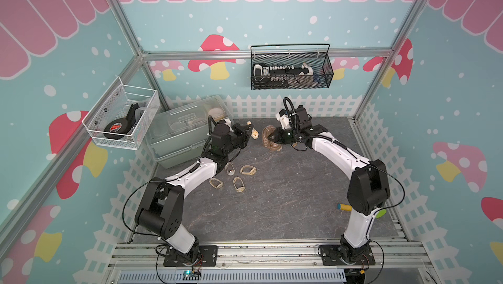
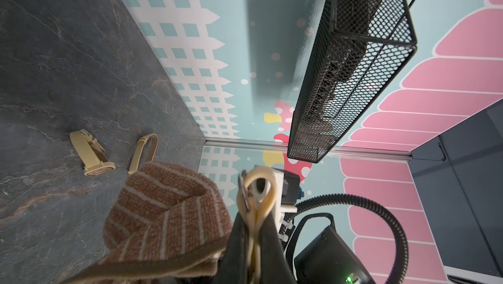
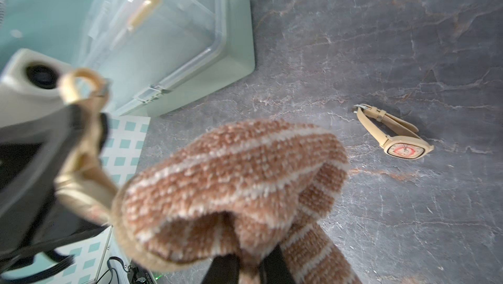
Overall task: Wipe the watch dial
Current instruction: Wipe the dirt from the watch dial.
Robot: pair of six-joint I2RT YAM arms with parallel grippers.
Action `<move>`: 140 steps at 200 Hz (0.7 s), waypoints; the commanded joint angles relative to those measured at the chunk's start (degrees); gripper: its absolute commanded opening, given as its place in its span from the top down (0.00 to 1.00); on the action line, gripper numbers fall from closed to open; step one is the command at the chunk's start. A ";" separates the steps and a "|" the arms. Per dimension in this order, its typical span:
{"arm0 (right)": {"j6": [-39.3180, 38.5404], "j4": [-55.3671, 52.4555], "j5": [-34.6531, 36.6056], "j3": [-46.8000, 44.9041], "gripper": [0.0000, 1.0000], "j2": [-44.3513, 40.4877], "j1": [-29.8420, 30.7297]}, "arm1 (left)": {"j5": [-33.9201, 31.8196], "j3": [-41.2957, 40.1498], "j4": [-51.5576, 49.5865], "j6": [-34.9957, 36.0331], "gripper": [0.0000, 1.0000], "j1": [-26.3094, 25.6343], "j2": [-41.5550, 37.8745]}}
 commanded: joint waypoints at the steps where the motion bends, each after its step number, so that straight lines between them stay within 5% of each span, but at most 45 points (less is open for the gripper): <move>1: 0.58 1.82 -1.24 -2.94 1.00 -4.05 0.67 | 0.85 0.65 2.62 -0.93 1.00 0.16 0.37; 68: -1.84 -1.33 0.37 -0.72 1.00 -5.28 4.98 | 1.08 1.16 4.49 -1.62 1.00 0.08 2.66; 140: -2.48 -2.74 0.69 9.46 1.00 5.92 7.36 | 1.70 2.80 4.58 -1.60 1.00 -0.39 3.64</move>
